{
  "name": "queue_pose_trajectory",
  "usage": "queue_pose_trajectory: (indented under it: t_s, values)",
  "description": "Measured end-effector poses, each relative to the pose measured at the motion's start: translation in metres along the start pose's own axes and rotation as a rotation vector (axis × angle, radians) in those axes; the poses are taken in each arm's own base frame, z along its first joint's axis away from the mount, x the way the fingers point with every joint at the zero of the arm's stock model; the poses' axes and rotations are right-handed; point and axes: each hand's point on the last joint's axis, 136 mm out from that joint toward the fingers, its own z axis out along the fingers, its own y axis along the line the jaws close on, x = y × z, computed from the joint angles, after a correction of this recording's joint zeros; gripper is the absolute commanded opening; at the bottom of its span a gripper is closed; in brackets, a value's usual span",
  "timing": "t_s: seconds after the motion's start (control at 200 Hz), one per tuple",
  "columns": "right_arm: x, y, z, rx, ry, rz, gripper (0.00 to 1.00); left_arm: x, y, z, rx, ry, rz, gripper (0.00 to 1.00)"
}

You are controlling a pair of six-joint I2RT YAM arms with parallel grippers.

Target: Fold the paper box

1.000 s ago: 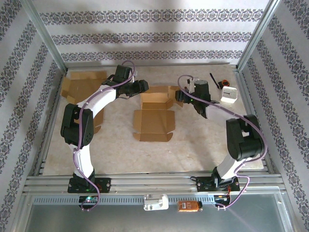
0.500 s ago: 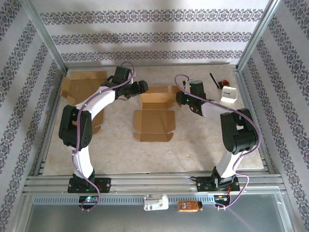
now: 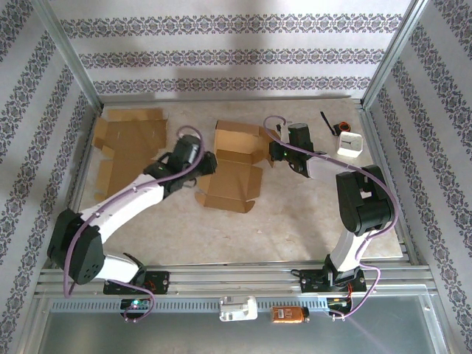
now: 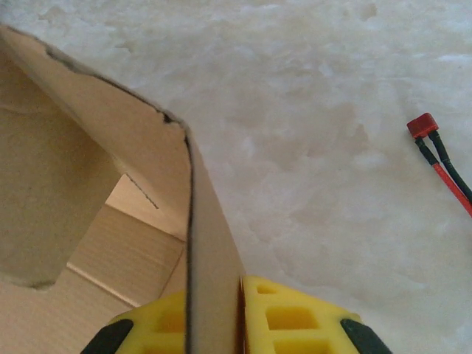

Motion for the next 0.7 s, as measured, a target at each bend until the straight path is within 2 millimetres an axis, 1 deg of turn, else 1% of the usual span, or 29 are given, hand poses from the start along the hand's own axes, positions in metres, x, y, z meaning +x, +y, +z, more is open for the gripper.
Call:
queue_pose_trajectory:
  t_s: [0.03, 0.075, 0.16, 0.225, 0.325, 0.425, 0.605, 0.7]
  values:
    - [0.000, 0.001, 0.000, -0.001, 0.001, -0.002, 0.12, 0.013, -0.003, 0.008, 0.002, 0.023, 0.004, 0.13]
    - [0.000, 0.001, 0.000, -0.002, 0.001, -0.003, 0.13, 0.027, -0.007, 0.020, 0.004, 0.052, 0.007, 0.12]
    - [0.000, 0.002, 0.000, -0.002, 0.002, -0.003, 0.13, 0.053, -0.014, 0.052, 0.013, 0.110, 0.012, 0.11]
    - [0.001, 0.002, 0.000, -0.002, 0.005, -0.002, 0.13, 0.069, -0.015, 0.074, 0.020, 0.147, 0.016, 0.11]
    - [0.001, 0.002, 0.000, -0.001, 0.010, -0.004, 0.13, 0.085, -0.014, 0.103, 0.025, 0.188, 0.011, 0.11]
    - [0.002, 0.002, 0.000, -0.004, 0.014, -0.004, 0.13, 0.093, -0.011, 0.120, 0.011, 0.208, 0.019, 0.11]
    - [0.002, 0.004, 0.000, -0.012, 0.025, -0.001, 0.13, 0.096, -0.008, 0.132, -0.002, 0.213, 0.047, 0.11]
    - [0.002, 0.005, -0.001, -0.016, 0.036, 0.016, 0.10, 0.102, -0.005, 0.142, -0.013, 0.228, 0.055, 0.11]
